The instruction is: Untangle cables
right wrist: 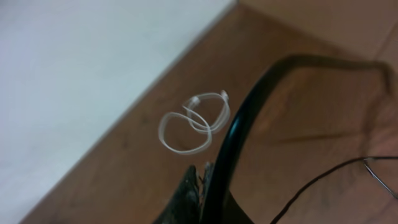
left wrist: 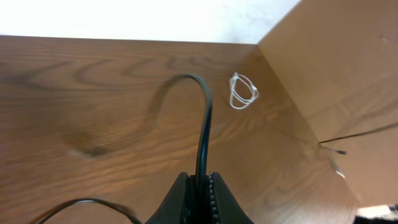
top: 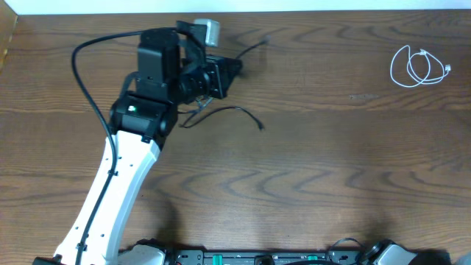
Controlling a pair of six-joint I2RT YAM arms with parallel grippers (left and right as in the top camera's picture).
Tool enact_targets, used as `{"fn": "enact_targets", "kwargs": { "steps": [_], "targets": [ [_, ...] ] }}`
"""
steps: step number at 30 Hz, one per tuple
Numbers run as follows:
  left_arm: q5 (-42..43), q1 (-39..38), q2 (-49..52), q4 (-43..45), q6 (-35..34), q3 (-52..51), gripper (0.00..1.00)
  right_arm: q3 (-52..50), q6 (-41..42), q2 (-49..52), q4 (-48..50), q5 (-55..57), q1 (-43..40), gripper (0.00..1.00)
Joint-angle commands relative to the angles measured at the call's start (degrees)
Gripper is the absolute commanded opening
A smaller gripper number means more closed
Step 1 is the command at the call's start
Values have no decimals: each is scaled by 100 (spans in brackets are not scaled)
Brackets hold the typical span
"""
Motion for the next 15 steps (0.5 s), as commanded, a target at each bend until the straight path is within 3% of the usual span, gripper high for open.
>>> {"fn": "enact_targets", "kwargs": {
  "steps": [1,2,4,7,10,15],
  "targets": [
    [76,-184,101,92,118,39,7,37,59,527,-181,229,-44,7],
    [76,-229,116,116,118,39,7,37,57,673,-262,227,-39,16],
    [76,-293,142,162,118,39,7,37,59,890,-413,225,-39,63],
    [87,-385,149,245,118,39,7,37,66,1067,-634,76,-39,93],
    [142,-533,149,286,125,39,7,39,33,1045,-741,-160,-37,97],
    [142,-881,168,289,490,39,7,39,-968,855,-745,-1818,72,95]
  ]
}}
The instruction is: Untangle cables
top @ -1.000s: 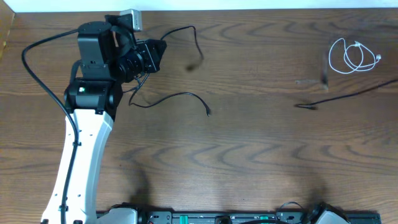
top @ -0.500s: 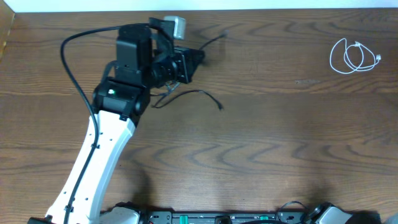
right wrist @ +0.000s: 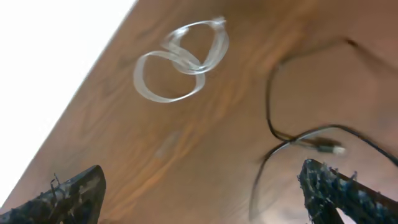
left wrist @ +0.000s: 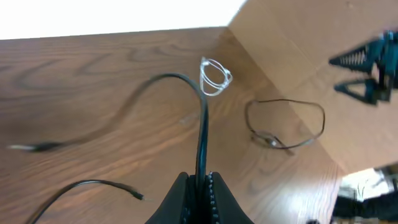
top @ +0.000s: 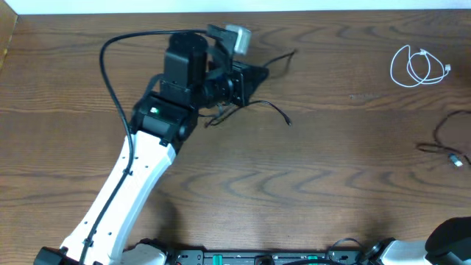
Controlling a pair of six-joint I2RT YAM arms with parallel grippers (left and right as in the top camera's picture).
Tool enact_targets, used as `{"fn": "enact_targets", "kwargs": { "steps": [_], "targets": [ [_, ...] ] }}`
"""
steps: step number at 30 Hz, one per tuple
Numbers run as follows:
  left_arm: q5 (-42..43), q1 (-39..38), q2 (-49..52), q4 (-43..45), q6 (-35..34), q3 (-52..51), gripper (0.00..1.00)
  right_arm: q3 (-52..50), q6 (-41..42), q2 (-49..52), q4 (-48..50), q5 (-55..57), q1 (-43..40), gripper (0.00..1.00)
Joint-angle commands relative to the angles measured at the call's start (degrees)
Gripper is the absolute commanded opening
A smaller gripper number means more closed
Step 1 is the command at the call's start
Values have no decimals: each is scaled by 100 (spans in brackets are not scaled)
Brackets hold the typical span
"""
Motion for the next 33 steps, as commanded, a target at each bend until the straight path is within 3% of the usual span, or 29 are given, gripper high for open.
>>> {"fn": "enact_targets", "kwargs": {
  "steps": [1,6,12,16,28,33],
  "targets": [
    [98,-304,85,72,431,39,7,48,-1045,-293,-57,-1812,170,96],
    [195,-553,225,214,623,39,7,48,-2031,-332,-284,-2949,732,96],
    [566,-575,249,1080,295,39,7,48,-2273,-332,-291,-3086,1547,92],
    [282,-575,251,1683,-605,39,7,46,-2203,-328,-304,-3091,2236,91],
    [-2472,-542,251,2328,-4400,39,7,-9,-1611,-94,334,-3032,4074,88],
    [-3067,-542,251,2328,-5287,39,8,-28,-1554,223,872,-3272,4664,87]
  ]
}}
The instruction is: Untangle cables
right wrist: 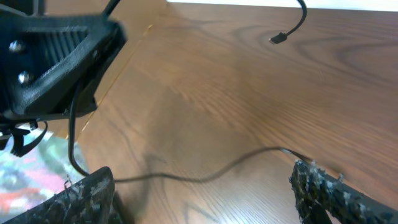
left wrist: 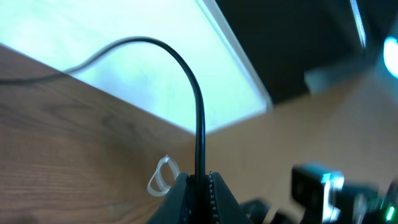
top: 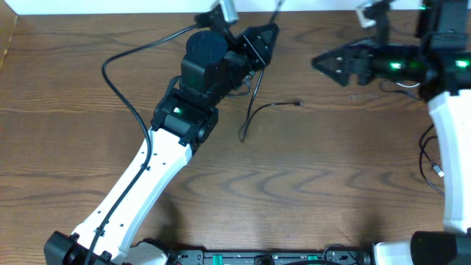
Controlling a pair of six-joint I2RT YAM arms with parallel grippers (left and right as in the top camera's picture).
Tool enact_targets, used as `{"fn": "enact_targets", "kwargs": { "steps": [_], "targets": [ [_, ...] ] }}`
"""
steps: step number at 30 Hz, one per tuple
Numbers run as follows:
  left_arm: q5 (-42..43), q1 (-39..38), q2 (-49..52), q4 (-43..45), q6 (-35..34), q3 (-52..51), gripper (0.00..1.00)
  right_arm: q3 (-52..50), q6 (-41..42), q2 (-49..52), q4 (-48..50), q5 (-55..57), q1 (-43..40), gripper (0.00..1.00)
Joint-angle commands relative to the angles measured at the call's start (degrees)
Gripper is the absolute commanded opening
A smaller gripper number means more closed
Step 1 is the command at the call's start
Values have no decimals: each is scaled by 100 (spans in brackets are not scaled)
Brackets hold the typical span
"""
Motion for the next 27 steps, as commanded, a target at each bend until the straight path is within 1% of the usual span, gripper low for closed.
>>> {"fn": "enact_targets", "kwargs": {
  "steps": [1,3,7,9,12,14,18,20,27],
  "targets": [
    [-761,22,-28,52,-1106,42,7,-28,129,310,247,-345,391,86],
    [-758,22,-28,52,-1228,42,7,-28,127,437,459,-507,610,85],
    [-767,22,-28,125,-1228,42,7,-28,129,708,863,-599,1095,83],
    [-960,22,-31,140,-1228,42,7,-28,129,763,1023,-824,1215,83],
    [-1617,22,-28,138,-1226,42,7,-28,186,765,1287,-1036,1263,82],
    [-1980,22,-28,138,-1226,42,8,-28,426,763,1495,-1058,1241,81],
    [-2433,22,-28,120,-1204,42,7,-28,581,763,1620,-1139,1152,77],
    [-2564,22,-28,111,-1176,42,7,-28,671,765,1606,-1141,1121,76],
    [-2557,22,-26,111,-1178,42,8,-28,662,782,1652,-1318,1311,75]
  ]
}}
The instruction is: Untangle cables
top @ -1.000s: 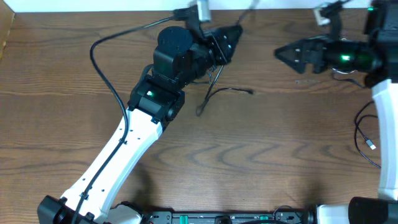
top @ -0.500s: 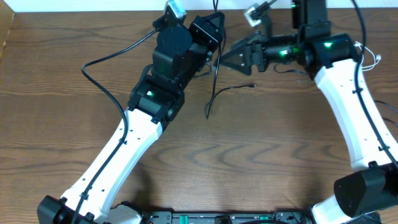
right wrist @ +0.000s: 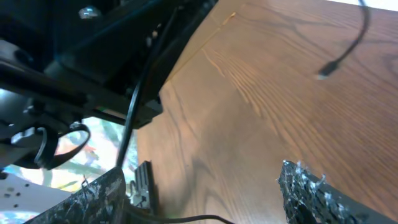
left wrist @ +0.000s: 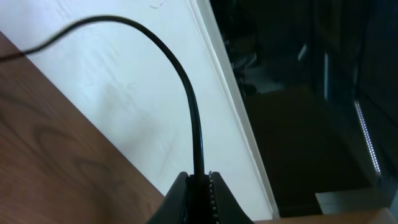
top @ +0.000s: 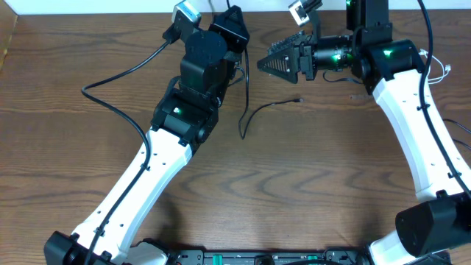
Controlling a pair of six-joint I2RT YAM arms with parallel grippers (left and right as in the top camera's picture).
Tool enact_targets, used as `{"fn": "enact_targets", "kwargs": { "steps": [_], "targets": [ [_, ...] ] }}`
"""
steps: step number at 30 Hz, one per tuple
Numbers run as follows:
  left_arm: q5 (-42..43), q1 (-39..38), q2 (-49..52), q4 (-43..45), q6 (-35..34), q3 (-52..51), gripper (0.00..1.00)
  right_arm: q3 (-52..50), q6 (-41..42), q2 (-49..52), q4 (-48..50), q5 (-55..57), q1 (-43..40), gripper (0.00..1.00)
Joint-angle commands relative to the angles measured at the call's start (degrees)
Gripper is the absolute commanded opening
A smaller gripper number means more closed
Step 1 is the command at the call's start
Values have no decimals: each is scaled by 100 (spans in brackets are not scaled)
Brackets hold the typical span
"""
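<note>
My left gripper (top: 235, 20) is raised high at the back centre of the table and is shut on a thin black cable (left wrist: 194, 118). The cable hangs down from it to the wood, and its free plug end (top: 297, 98) lies on the table. In the left wrist view the cable arcs up out of the shut jaws (left wrist: 199, 182). My right gripper (top: 267, 65) is open and points left, just right of the hanging cable (right wrist: 134, 106). Its rough fingers (right wrist: 311, 186) hold nothing. The plug end (right wrist: 323, 73) shows beyond them.
A second black cable (top: 462, 140) lies at the table's right edge. A small part of a white coiled cable (top: 446, 68) shows behind the right arm at the back right. The left arm's own black lead (top: 118, 81) loops over the left of the wooden table (top: 309, 184).
My right gripper has moved left, from the back right to close beside the hanging cable, still open. My left gripper has shifted a little left and tilted further up, still shut on the cable.
Each gripper was shut on a black cable, the left at the back left, the right near the white coil. Then the right stood open with its cable lying at the right edge. The left later held its cable high at the back centre, and the open right now stands beside it.
</note>
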Motion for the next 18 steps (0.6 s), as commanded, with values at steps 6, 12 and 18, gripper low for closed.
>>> {"fn": "enact_targets", "kwargs": {
  "steps": [6,12,18],
  "targets": [
    [-195,24,-26,20,-4,42,8,-4,103,24,155,-387,352,71],
    [-195,24,-26,22,-4,42,7,-4,551,90,221,129,507,57],
    [-170,24,-26,-87,-4,42,8,-4,726,214,426,184,577,43]
  ]
}}
